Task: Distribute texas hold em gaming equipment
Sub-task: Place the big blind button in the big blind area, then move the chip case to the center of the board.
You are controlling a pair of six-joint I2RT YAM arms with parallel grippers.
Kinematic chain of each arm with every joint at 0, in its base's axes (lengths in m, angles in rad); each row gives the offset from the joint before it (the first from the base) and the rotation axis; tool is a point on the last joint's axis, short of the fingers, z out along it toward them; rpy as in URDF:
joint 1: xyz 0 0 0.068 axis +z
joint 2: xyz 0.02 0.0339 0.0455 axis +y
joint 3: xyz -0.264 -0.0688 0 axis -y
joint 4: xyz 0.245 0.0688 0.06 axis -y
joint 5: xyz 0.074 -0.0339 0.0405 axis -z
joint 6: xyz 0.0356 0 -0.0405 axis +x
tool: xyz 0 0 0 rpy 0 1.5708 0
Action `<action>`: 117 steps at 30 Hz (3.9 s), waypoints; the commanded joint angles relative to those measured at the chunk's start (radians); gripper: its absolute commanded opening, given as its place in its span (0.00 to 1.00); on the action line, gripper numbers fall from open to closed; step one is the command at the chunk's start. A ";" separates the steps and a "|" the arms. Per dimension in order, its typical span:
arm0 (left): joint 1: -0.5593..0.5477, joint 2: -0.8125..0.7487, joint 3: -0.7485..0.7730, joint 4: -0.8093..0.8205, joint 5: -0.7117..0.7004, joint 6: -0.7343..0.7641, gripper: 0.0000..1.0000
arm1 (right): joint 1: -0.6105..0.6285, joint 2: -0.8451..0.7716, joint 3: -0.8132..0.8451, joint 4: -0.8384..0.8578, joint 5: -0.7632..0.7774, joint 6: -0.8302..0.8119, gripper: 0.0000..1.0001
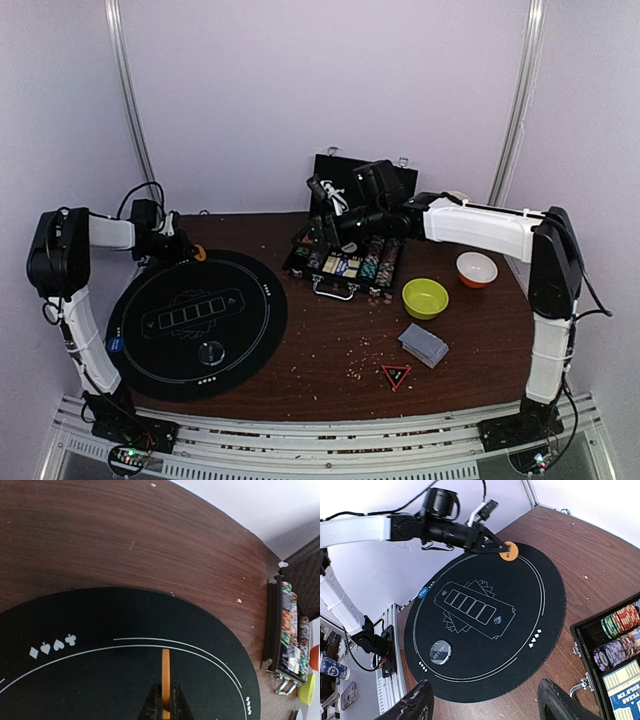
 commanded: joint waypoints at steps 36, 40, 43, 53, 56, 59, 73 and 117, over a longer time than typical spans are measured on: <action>-0.261 -0.237 0.104 -0.234 -0.891 0.211 0.98 | 0.062 -0.099 0.133 -0.470 0.471 -0.124 1.00; -0.395 -0.269 0.112 -0.340 -1.022 0.260 0.98 | 0.071 -0.122 0.121 -0.534 0.518 -0.118 1.00; -0.494 -0.321 0.044 -0.359 -1.049 0.241 0.98 | 0.075 -0.133 0.127 -0.610 0.582 -0.110 1.00; -0.660 -0.522 -0.226 -0.231 -0.881 0.185 0.98 | 0.122 -0.207 0.037 -0.900 0.744 0.074 1.00; -0.659 -0.572 -0.269 -0.203 -0.835 0.173 0.98 | 0.135 -0.235 -0.065 -0.950 0.739 0.166 0.99; -0.662 -0.614 -0.295 -0.197 -0.791 0.181 0.98 | 0.152 -0.270 -0.169 -0.950 0.702 0.224 0.96; -0.665 -0.739 -0.375 -0.129 -0.704 0.072 0.98 | 0.074 -0.318 -0.290 -0.978 0.653 0.007 1.00; -0.501 0.049 0.370 -0.137 0.057 0.835 0.77 | -0.095 0.150 0.196 -0.112 0.195 -0.309 0.81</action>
